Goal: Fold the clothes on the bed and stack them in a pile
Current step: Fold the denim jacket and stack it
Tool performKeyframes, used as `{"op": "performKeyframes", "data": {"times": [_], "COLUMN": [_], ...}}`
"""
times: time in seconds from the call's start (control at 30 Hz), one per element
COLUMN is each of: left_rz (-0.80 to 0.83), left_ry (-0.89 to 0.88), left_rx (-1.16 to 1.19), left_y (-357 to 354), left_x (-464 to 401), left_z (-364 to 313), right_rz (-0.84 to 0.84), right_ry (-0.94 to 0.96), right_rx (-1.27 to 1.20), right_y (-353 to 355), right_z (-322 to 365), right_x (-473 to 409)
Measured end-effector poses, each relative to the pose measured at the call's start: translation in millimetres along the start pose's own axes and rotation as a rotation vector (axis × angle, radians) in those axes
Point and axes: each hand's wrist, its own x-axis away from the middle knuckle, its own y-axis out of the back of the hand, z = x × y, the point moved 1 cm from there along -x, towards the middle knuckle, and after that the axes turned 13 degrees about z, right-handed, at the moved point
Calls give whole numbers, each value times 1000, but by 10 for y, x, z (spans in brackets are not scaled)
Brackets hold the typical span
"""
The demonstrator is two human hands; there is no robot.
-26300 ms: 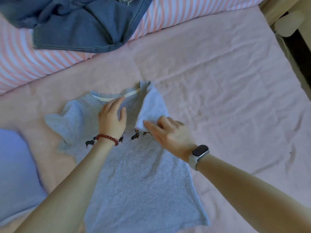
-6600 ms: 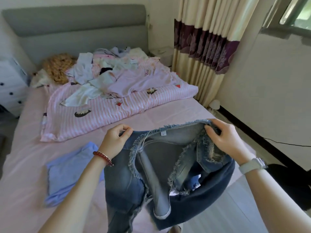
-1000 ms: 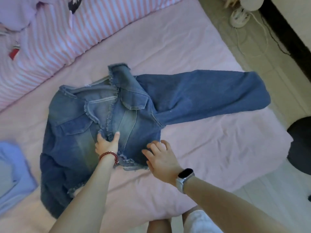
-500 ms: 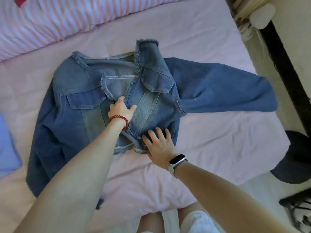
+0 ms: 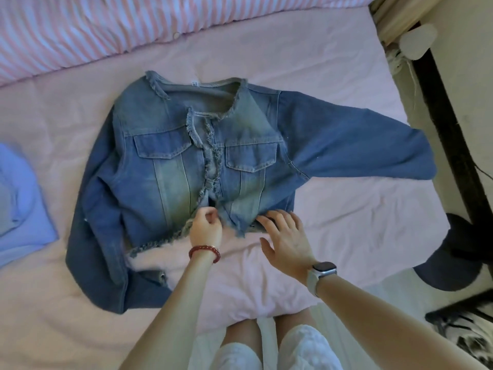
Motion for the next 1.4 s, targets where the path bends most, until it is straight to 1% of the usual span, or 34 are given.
{"op": "performKeyframes", "data": {"times": [0.07,0.1,0.13,0.17,0.23,0.27,0.3,0.33,0.4,0.43,0.47,0.53,0.57,0.6,0.63,0.7,0.77,0.83,0.9,0.93,1.0,1.07,1.17,1.23,1.27,1.33,1.4], "left_rz": [-74,-135,-200,-257,-336,-333,-290,-209,13,106,178,246,233,189,123,3,16,94,83,49,-8,-24,-5,62,112,193,186], "left_ry": [-81,-136,-188,-247,-393,-455,-463,-400,-156,-50,20,104,121,100,37,-117,-179,-150,-178,-229,-367,-462,-489,-460,-437,-399,-421], "left_rx": [-20,-46,-95,-152,-269,-314,-318,-272,-154,-112,-42,163,247,267,211,68,-87,-280,-368,-373,-371,-387,-477,-589,-649,-741,-771], "left_y": [14,48,94,146,242,277,304,317,279,237,179,44,-28,-93,-145,-226,-310,-410,-405,-367,-251,-126,-7,7,-2,-40,-80], "left_x": [9,21,44,73,143,169,184,189,141,107,73,31,27,42,79,181,281,338,306,257,96,-150,-602,-879,-994,-1149,-1219], "left_z": [51,61,76,99,158,186,200,192,149,111,77,-36,-99,-154,-202,-220,-169,-86,-93,-140,-268,-443,-748,-915,-977,-1073,-1162], "right_rz": [97,133,149,111,-75,-144,-165,-159,-164,-202,-254,-326,-336,-344,-349,-341,-270,-157,-89,-114,-232,-302,-298,-209,-125,74,208], "right_ry": [-68,-137,-241,-369,-620,-712,-786,-849,-931,-943,-935,-862,-810,-772,-760,-795,-889,-1015,-1104,-1097,-968,-742,-372,-205,-159,-138,-182], "right_rx": [40,13,-71,-231,-610,-751,-850,-931,-1092,-1158,-1194,-1119,-1038,-964,-903,-818,-777,-783,-715,-628,-463,-362,-189,-76,-42,-25,-58], "right_y": [-30,-60,-90,-108,-135,-143,-154,-168,-163,-135,-100,-16,28,64,94,96,18,-80,-115,-95,12,165,304,306,271,173,90], "right_z": [8,0,-18,-27,-43,-51,-67,-93,-132,-151,-171,-212,-238,-282,-334,-475,-647,-784,-816,-805,-731,-615,-364,-234,-197,-162,-194], "right_x": [-30,-68,-110,-152,-208,-230,-245,-257,-253,-238,-207,-105,-41,31,107,259,414,517,528,501,385,210,-80,-239,-294,-350,-357]}}
